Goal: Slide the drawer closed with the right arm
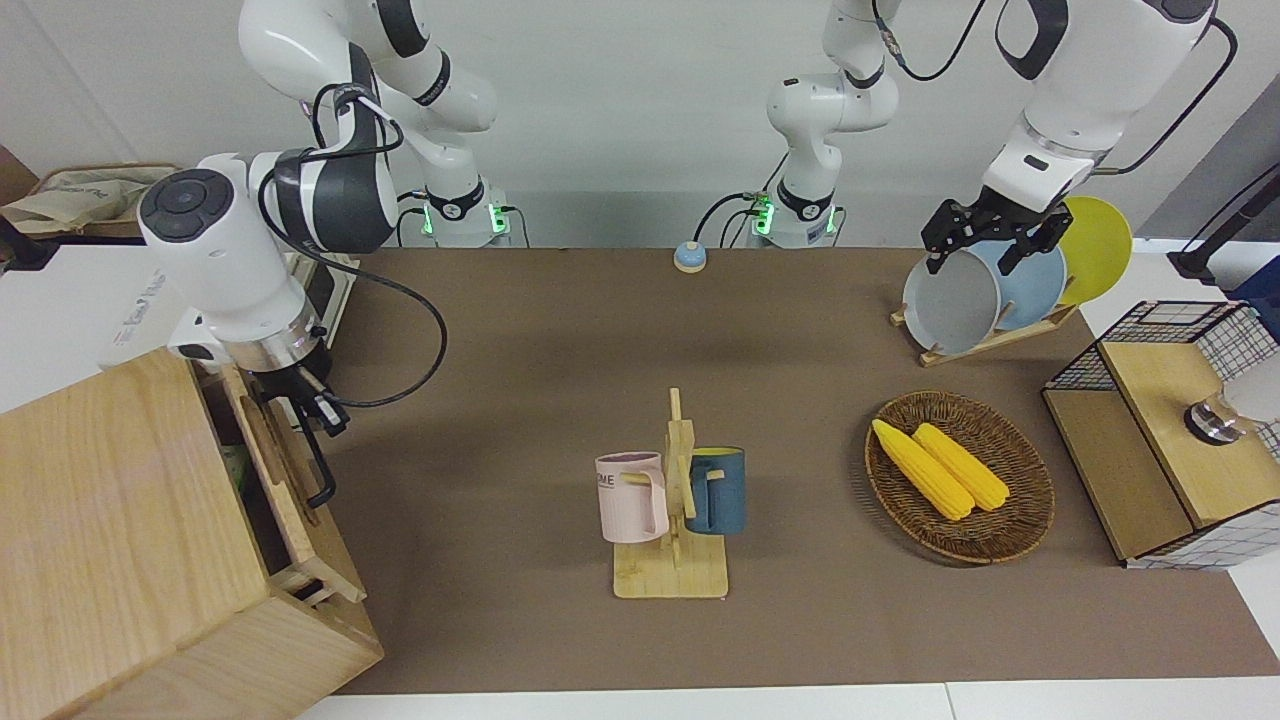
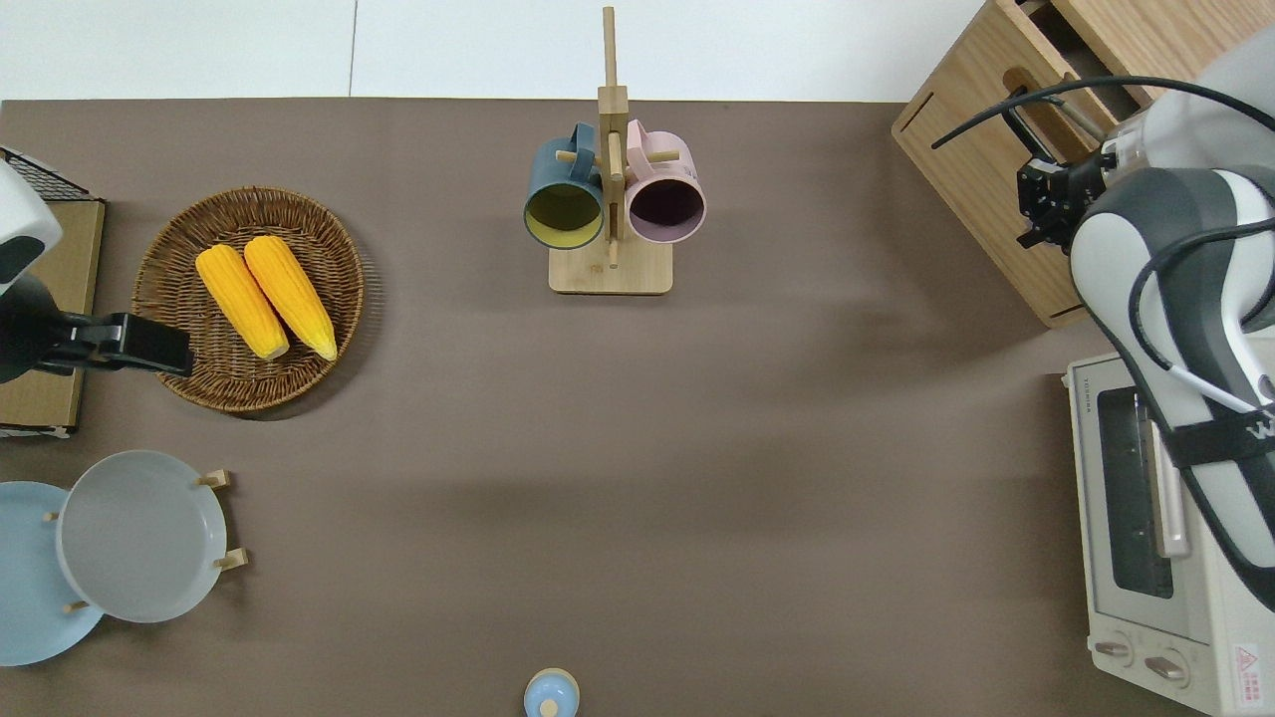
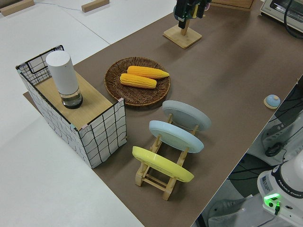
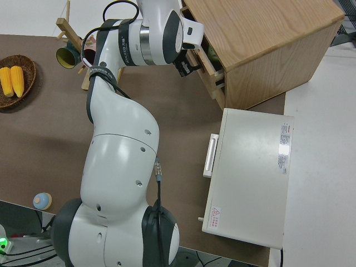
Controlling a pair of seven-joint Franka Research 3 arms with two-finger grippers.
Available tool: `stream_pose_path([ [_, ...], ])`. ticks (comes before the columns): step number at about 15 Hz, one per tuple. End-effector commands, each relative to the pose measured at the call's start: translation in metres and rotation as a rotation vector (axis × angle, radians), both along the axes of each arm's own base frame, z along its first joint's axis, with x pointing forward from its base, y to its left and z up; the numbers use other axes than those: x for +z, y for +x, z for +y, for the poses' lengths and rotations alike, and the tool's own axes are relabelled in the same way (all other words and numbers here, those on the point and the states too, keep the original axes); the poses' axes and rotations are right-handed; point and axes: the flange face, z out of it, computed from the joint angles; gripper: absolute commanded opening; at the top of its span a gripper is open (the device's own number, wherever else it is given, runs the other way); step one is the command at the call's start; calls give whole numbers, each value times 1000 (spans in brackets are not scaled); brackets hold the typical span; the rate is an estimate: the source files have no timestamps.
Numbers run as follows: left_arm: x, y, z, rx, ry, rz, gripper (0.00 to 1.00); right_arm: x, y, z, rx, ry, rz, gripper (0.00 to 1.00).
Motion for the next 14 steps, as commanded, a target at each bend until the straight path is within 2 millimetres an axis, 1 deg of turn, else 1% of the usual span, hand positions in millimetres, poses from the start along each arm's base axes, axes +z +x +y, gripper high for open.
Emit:
stream_pose_path([
  [1, 6, -3, -2, 5, 19, 3, 993, 3, 11, -18, 16, -1, -26, 0],
  [5, 6, -3, -2, 5, 19, 3, 993, -1, 14, -31, 13, 1, -24, 0],
  [14, 6, -3, -2, 5, 19, 3, 993, -4, 15, -33, 17, 0, -18, 0],
])
